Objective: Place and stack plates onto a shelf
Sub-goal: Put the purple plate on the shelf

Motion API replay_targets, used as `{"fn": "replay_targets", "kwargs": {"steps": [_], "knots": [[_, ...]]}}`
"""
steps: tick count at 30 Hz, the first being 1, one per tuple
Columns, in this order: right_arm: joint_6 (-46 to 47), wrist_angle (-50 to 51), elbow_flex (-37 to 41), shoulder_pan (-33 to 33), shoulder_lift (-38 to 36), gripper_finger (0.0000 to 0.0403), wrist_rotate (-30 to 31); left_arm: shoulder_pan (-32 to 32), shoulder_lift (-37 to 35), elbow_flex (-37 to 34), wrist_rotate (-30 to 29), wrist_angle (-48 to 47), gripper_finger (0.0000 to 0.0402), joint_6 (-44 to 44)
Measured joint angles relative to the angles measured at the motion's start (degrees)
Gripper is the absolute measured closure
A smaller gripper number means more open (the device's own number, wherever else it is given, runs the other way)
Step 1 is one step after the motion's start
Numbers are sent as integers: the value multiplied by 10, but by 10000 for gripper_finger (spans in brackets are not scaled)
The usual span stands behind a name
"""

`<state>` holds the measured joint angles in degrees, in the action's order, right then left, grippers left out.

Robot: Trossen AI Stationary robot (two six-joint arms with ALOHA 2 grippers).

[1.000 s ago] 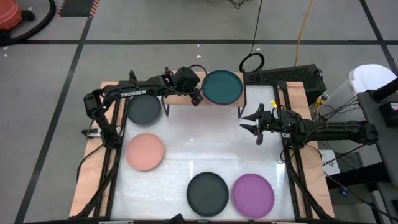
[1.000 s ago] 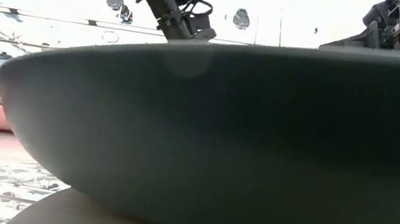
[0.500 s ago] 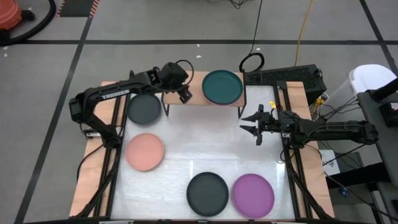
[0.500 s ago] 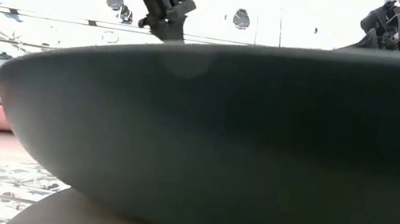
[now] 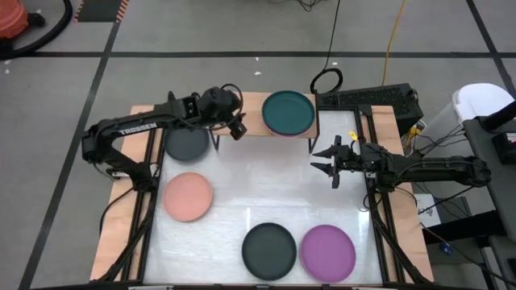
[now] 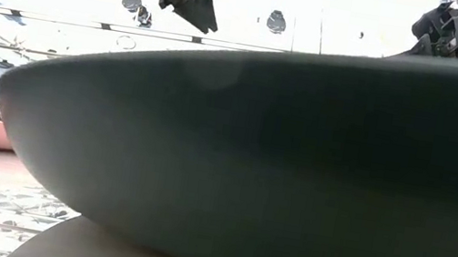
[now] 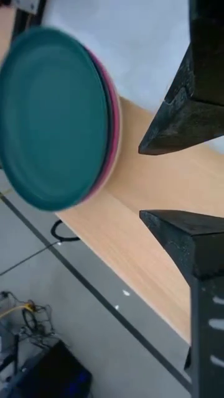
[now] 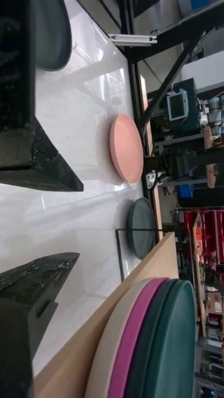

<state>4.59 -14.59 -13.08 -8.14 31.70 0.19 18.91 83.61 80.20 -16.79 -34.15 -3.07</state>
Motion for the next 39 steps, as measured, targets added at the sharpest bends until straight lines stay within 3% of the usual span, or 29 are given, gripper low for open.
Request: {"fn": "replay_targets", "kwargs": {"steps": [4,9,13,17,20,23,31,39], "knots": [[6,7,0,0,0,252,0,-26,-15,-27,-2,24,241,-3],[7,16,0,0,1,252,0,-54,-76,-138,-1,114,241,-27],[7,17,0,0,6,252,0,-86,-152,-243,-5,266,241,-53],[6,16,0,0,13,252,4,-142,-211,-346,-4,500,241,-54],[3,16,0,-1,20,252,15,-191,-216,-421,-4,680,241,-13],[5,16,0,-1,25,252,15,-227,-205,-475,-2,788,241,8],[46,-5,0,0,36,252,46,-246,-176,-524,-4,835,241,11],[67,-22,-16,7,56,252,12,-241,-154,-524,-1,862,241,19]]}}
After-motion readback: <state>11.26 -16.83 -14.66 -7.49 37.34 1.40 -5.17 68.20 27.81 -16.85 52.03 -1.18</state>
